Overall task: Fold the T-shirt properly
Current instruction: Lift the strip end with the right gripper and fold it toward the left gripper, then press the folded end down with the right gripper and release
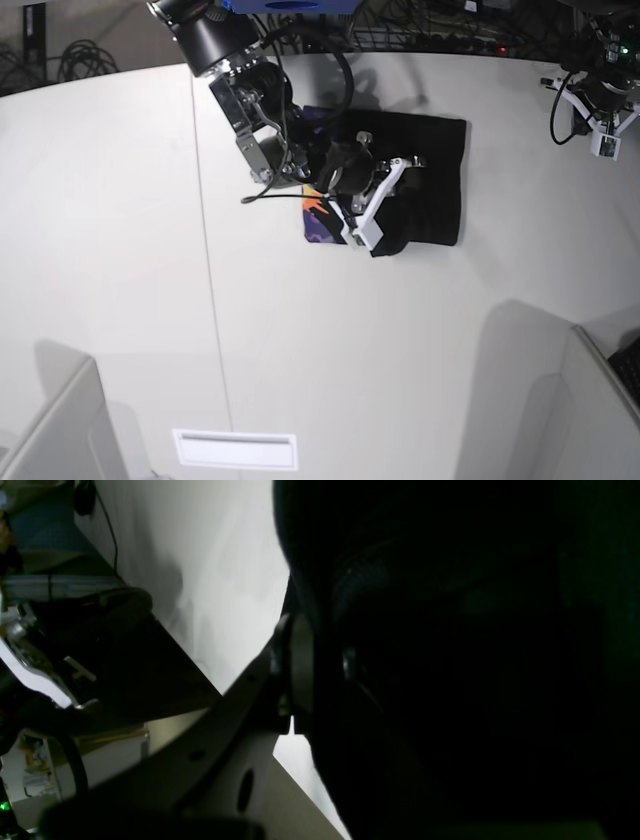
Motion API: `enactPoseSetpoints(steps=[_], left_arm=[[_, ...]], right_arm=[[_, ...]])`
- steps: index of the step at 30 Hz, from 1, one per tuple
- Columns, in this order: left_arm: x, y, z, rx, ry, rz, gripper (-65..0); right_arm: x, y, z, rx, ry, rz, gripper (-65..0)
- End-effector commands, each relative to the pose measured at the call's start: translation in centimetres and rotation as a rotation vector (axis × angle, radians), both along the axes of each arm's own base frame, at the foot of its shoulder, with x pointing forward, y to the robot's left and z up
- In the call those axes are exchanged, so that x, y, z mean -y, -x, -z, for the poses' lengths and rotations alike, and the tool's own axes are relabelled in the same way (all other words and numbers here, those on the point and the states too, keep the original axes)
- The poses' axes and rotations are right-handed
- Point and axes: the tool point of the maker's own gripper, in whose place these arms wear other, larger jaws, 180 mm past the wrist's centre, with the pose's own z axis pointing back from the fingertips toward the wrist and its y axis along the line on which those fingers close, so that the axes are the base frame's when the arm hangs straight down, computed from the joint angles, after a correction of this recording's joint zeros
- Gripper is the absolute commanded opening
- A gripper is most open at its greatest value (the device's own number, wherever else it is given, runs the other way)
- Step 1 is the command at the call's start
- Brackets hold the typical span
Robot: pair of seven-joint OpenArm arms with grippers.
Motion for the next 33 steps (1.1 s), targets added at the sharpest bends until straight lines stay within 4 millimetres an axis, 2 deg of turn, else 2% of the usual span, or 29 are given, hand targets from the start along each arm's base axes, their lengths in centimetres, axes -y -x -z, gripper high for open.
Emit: enactPoseSetpoints(steps=[1, 8, 12, 17, 20, 24, 33], left_arm=[[-0.4, -0.2, -0.8, 0.014, -0.022, 0.017, -65.0], [-0.9, 0.2, -0.9, 0.005, -0.034, 0.010, -65.0], [-2.8, 2.8, -1.3, -0.031, -0.069, -0.040, -65.0], [-5.3, 5.3, -2.4, -0.051, -0.118, -0.109, -65.0], [-6.4, 5.9, -3.2, -0.044, -0.142, -0.139, -65.0], [-6.8, 5.8, -3.5, -0.041, -0.153, -0.138, -65.0], [-6.8, 5.5, -3.6, -0.037, -0.154, -0.136, -65.0]], right_arm=[[-0.7, -0.9, -1.6, 0.035, -0.042, 0.008, -65.0], [-0.8, -0.9, -1.6, 0.033, -0.042, 0.009, -65.0], [-0.8, -0.9, -1.6, 0.031, -0.045, 0.009, -65.0], [-0.8, -0.9, -1.6, 0.031, -0.045, 0.009, -44.4], [-0.9, -0.9, -1.6, 0.031, -0.046, 0.009, -37.5], [-1.3, -0.8, -2.0, 0.042, -0.047, -0.011, -35.6], [-5.5, 0.1, -4.5, 0.121, 0.006, -0.144, -35.0]])
